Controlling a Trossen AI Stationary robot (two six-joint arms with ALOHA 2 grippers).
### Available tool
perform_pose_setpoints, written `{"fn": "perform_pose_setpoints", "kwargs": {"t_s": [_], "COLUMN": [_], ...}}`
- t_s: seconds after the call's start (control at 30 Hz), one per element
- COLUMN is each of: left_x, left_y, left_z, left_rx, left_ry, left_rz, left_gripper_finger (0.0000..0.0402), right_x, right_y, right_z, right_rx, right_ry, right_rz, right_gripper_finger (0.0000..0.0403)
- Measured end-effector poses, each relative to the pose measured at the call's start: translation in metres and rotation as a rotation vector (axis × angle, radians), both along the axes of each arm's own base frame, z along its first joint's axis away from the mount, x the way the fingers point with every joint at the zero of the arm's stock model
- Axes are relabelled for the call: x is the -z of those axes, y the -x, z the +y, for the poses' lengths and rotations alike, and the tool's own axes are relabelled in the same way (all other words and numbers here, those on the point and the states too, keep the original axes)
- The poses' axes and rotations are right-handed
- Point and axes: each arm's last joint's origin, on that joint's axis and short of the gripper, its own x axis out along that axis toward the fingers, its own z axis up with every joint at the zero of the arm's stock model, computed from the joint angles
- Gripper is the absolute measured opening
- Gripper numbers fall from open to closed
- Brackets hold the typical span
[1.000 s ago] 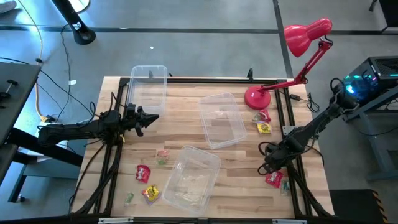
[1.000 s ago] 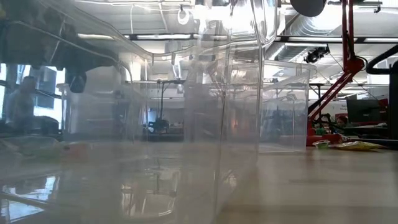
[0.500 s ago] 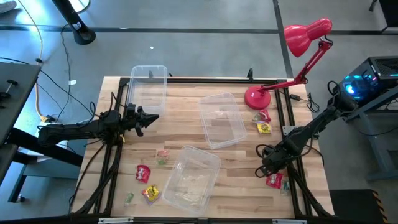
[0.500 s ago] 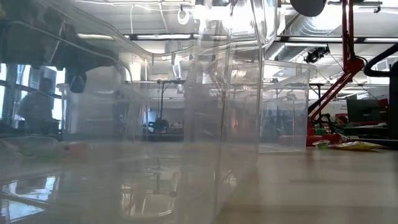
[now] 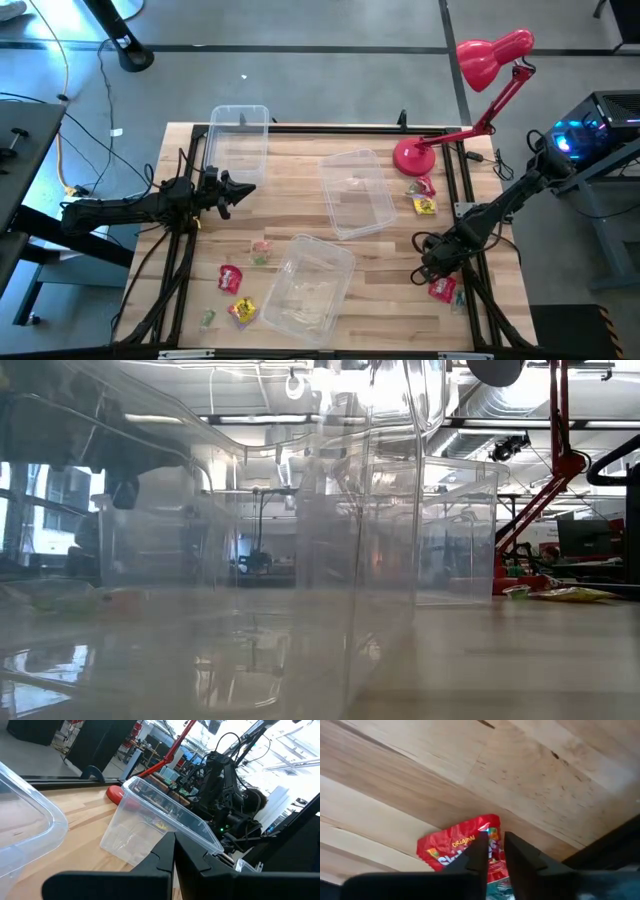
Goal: Sort candy
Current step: Put the bottom right red candy pack into the center transparent bin
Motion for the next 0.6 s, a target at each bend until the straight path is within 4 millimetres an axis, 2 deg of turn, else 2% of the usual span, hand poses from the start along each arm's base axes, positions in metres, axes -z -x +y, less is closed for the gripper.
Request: {"fn": "perform_pose_setpoints", "kwargs": {"t_s": [0.13, 0.4, 0.6], "left_x": [0.000, 0.000, 0.000], "left_y": [0.000, 0.000, 0.000], "left_z": [0.000, 0.000, 0.000], "left_rx": [0.000, 0.000, 0.000], "left_ry": [0.000, 0.000, 0.000], "left_rz": [0.000, 0.000, 0.000], "left_gripper_finger": [0.0001, 0.0001, 0.0001], "right_x": [0.002, 0.003, -0.021], "right_y": [-0.001, -0.009, -0.022], "right_z": [0.001, 0.008, 0.017], "right_rx": [-0.012, -0.024, -0.060], "right_ry": [-0.008, -0.060, -0.082], "right_rz": [0.001, -0.039, -0.125], "right_gripper_finger": [0.0007, 0.0000, 0.0000]}}
